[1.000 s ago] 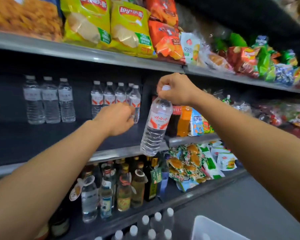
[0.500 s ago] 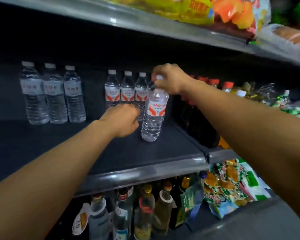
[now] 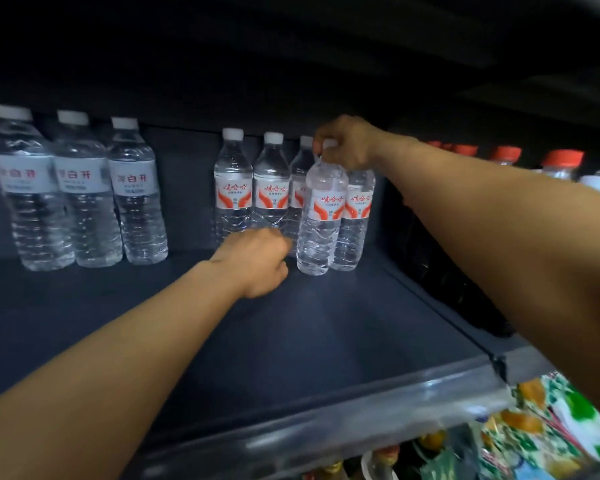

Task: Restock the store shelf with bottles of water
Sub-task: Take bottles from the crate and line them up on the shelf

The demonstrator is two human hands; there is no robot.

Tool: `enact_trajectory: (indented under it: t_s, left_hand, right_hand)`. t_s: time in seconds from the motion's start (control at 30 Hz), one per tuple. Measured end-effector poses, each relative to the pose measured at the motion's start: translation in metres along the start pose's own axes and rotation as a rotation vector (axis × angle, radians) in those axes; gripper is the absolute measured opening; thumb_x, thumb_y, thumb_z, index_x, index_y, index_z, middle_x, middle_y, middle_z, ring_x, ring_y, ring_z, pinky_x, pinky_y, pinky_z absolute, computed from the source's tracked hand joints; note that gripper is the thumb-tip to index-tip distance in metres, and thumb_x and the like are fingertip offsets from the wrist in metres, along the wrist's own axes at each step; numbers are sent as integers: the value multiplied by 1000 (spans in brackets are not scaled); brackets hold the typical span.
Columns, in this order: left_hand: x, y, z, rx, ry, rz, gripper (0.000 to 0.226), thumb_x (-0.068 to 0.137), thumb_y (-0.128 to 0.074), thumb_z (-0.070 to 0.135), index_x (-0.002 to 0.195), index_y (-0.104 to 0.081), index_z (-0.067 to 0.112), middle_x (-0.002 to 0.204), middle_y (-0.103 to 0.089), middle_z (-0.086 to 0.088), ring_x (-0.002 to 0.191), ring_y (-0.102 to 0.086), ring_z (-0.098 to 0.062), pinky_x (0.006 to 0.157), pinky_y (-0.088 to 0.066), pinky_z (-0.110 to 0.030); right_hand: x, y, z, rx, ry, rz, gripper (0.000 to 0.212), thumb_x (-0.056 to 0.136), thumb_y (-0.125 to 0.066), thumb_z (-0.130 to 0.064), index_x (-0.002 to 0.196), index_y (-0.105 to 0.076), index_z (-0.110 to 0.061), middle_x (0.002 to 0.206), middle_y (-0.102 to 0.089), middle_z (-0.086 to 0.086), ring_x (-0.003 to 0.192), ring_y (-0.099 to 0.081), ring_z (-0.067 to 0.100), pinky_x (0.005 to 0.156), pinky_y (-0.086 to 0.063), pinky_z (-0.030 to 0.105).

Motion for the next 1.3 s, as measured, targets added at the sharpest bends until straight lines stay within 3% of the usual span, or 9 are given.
enact_trajectory:
  t_s: [0.17,0.3,0.47,0.6,0.7,0.77,0.93,1.13,1.3]
  left_hand:
    - [9,-11,-7,15,4,-5,28,91,-44,22,114,-57,13,124,-54,-4,110,-54,-30,81,-45,-37]
    - [12,-12,-7,1,9,4,23,91,-44,22,108,-56,13,121,-55,-4,107,-55,-29,76,-42,-35]
    - [9,-7,-2,-7,2,4,23,92,-44,23,108,-57,13,119,-56,-4,104,-56,-28,73,-41,-33]
    - [2,9,4,-13,9,7,28,92,-44,23,113,-58,13,120,-56,-4,106,-56,-27,80,-46,-37]
    - [-6,26,9,-23,17,23,24,91,-45,23,109,-59,13,114,-58,-5,101,-57,-27,77,-47,-37]
    - [-14,38,17,-30,18,39,22,92,-45,22,106,-58,12,112,-58,-5,99,-57,-27,75,-46,-36]
    - [-43,67,55,-46,-21,62,9,92,-46,21,88,-50,14,110,-58,-7,98,-57,-29,70,-42,-35]
    - [-93,88,128,-83,-89,41,25,93,-47,25,112,-57,12,120,-56,-7,109,-55,-32,78,-45,-38]
    - [-139,83,204,-153,-177,2,27,94,-45,25,115,-57,14,118,-55,-5,110,-54,-29,78,-45,-37]
  right_hand:
    - [20,-8,6,-29,9,-26,24,94,-50,-10,111,-64,-16,105,-55,1,97,-54,20,80,-40,26]
    - [20,-10,8,-15,-1,24,32,97,-44,-8,124,-60,-15,123,-58,7,110,-55,24,83,-39,26]
    - [17,-9,11,-67,-44,106,36,95,-49,-10,130,-53,-12,128,-57,14,114,-55,30,82,-40,27]
    - [1,-3,9,-106,-62,99,42,93,-55,-15,134,-47,-6,132,-54,17,121,-52,34,96,-45,37]
    - [-21,6,10,-112,-94,136,46,91,-59,-18,132,-44,-4,130,-53,20,118,-53,37,87,-46,34]
    - [-45,9,7,-141,-75,115,43,90,-57,-17,129,-46,-5,128,-54,20,115,-54,37,84,-45,31]
    - [-140,4,-4,-205,-5,-1,43,90,-55,-23,131,-47,-13,130,-53,16,114,-54,36,92,-48,44]
    - [-275,-4,-13,-165,-56,-92,34,95,-50,-23,125,-50,-9,125,-52,13,114,-52,34,91,-45,44]
    - [-392,-8,-10,-132,-143,-140,30,95,-47,-22,123,-50,-10,122,-53,13,113,-51,32,81,-41,37]
Point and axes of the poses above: each hand's wrist, its own x-axis towards the middle knuckle, its own y-axis out of the back of the hand, z = x × y, the point moved 4 cm from there along x, towards the middle knuckle
